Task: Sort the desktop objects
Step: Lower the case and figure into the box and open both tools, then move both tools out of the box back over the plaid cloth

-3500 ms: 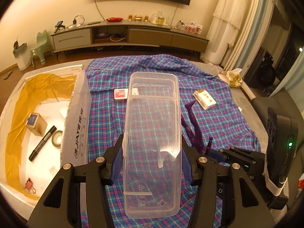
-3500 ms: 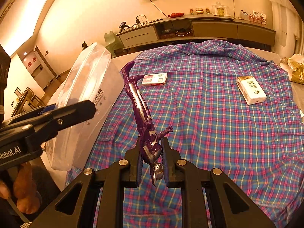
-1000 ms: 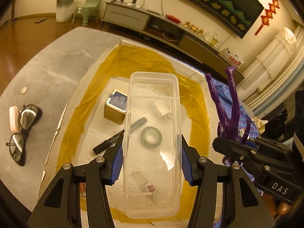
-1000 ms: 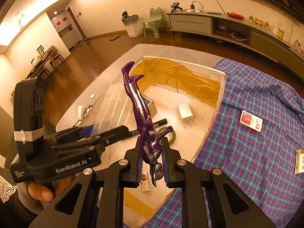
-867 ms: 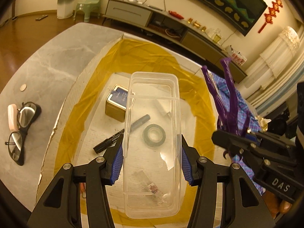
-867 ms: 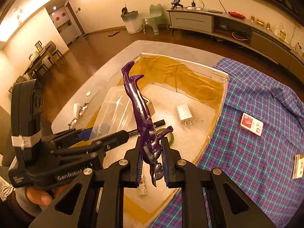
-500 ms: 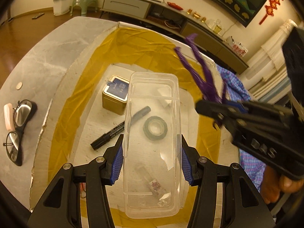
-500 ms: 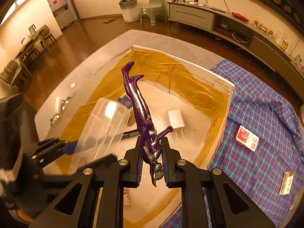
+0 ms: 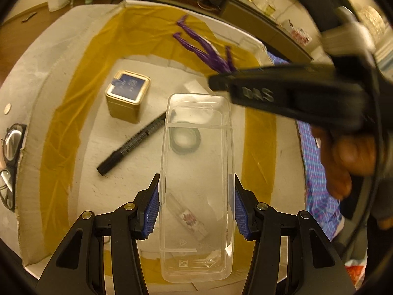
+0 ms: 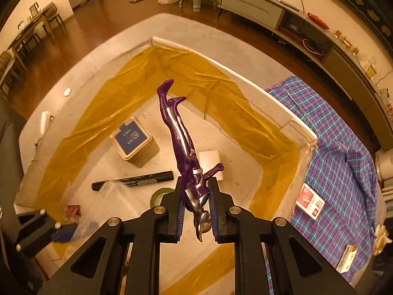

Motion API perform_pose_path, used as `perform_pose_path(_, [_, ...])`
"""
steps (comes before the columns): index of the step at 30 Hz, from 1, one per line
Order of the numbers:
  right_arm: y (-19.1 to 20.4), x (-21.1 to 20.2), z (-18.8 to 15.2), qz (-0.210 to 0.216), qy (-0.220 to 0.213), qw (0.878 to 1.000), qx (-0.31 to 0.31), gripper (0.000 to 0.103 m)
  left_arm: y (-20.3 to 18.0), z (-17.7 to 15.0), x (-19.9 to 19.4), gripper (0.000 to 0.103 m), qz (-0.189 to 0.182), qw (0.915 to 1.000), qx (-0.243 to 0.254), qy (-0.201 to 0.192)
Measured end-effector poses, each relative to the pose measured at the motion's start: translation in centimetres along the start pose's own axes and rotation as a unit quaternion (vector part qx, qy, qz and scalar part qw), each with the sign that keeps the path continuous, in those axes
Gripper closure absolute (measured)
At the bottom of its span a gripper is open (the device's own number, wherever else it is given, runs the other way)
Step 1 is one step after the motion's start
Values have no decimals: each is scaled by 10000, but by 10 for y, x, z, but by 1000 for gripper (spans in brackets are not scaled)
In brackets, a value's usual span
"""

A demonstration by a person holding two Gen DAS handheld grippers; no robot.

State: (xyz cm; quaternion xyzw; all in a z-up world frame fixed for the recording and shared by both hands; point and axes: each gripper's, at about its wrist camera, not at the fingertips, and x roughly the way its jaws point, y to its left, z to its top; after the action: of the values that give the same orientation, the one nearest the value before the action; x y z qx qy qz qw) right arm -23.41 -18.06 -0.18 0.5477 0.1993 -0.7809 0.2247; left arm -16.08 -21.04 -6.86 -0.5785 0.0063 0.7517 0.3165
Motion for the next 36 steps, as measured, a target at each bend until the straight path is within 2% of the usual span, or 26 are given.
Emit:
perform_pose_path(6, [2,18,12,-176,300,9992,-187,84,-1,2,7,48,-50,9996,121,257])
perform_pose_path(16, [-1,29,27,-206,460,9987,-108,83,4,9,7,47,2,9995,57,316])
perform_pose_path(19, [-1,29,25,-152,444,9989,-32,72,4,8,8,47,12,9993,21,372])
perform_pose_path(21, [0,28,23,-123,422,9990,-11,59,1,7,10,47,12,9990,43,447])
perform_pose_path(25, [-2,20,17,-55,351,9994,50,58,-10,8,9,47,46,9985,99,531])
perform_pose_path(31, [-12,3,10,180,197,9995,166,57,-24,7,2,47,100,9985,252,469])
perform_pose_path(33, [-14,-6,6,309,137,9991,270,53,-28,7,-1,47,146,9985,276,450])
perform_pose_path(36, [-15,-21,-2,410,23,9987,315,53,-36,6,-8,47,184,9984,377,375])
